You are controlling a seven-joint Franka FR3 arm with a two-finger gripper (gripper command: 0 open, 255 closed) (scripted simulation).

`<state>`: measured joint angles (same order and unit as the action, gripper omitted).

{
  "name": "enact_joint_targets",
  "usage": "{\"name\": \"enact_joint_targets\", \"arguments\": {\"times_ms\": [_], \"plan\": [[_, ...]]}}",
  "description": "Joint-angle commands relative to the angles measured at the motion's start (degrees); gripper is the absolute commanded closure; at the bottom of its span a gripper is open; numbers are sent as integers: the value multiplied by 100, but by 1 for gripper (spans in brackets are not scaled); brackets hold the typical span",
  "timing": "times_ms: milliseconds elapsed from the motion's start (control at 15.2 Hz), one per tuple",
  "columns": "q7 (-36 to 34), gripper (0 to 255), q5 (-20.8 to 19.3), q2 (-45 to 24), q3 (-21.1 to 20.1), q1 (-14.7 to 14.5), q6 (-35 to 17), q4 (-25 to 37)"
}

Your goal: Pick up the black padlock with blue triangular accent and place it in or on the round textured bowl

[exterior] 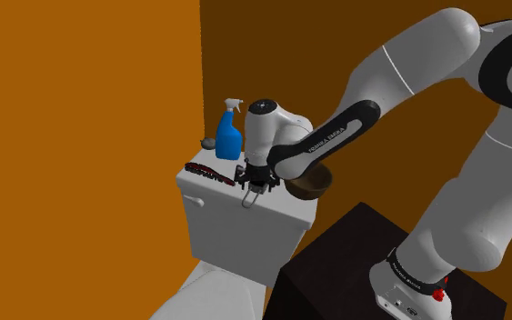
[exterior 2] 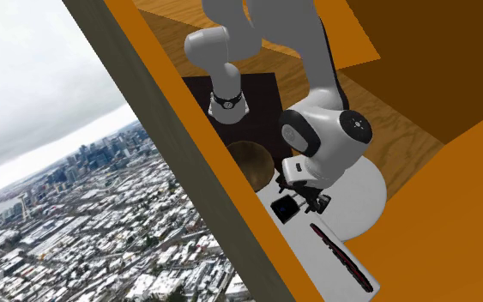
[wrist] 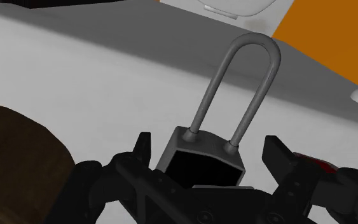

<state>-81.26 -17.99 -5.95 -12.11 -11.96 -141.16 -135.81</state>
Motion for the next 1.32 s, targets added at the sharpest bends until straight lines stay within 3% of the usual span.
{"name": "enact_joint_targets", "arguments": {"times_ms": [0, 528, 594, 1254], "plan": [[-72, 0, -101, -123, 31, 8, -148, -30], [-92, 0, -130, -161, 41, 8, -188, -33], [-92, 255, -130, -161, 41, 8, -188, -33], [-47, 255, -80, -95, 28, 13, -120, -26]]}}
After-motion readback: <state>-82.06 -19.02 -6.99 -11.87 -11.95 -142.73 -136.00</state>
